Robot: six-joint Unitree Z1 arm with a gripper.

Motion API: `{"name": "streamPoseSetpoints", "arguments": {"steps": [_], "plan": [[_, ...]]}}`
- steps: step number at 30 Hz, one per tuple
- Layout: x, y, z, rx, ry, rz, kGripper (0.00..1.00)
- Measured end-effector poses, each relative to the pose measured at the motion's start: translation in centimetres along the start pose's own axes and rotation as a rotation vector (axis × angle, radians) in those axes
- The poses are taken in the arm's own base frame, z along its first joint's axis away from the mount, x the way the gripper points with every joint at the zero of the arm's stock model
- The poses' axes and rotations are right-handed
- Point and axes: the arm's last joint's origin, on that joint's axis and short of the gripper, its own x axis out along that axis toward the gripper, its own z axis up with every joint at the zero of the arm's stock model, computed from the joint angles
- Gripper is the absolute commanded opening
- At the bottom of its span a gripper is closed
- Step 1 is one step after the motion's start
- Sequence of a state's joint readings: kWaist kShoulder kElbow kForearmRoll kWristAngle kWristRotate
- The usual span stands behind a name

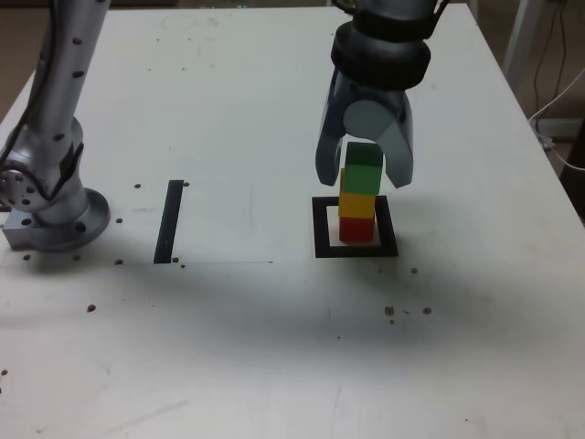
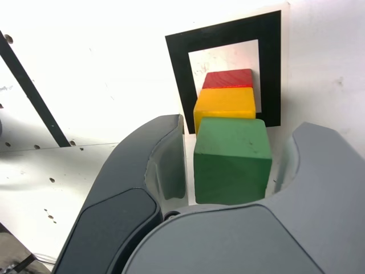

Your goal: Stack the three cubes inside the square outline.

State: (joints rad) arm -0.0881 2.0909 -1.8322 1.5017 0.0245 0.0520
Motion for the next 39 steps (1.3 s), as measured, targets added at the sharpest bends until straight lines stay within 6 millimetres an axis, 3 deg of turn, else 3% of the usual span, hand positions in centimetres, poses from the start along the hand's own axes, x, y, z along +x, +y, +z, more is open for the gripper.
{"name": "streamPoseSetpoints", "arguments": {"steps": [8, 15, 20, 32, 39], "plan": [[-0.6, 0.2, -0.8, -0.002, -0.013, 0.038, 1.00], [-3.7, 0.2, -5.0, -0.015, -0.073, 0.118, 1.00], [-4.4, -0.1, -7.8, -0.006, -0.070, 0.146, 1.00], [-1.4, -1.4, -15.2, -0.034, -0.016, 0.143, 1.00], [2.4, -1.4, -18.5, -0.058, 0.066, 0.148, 1.00]]}}
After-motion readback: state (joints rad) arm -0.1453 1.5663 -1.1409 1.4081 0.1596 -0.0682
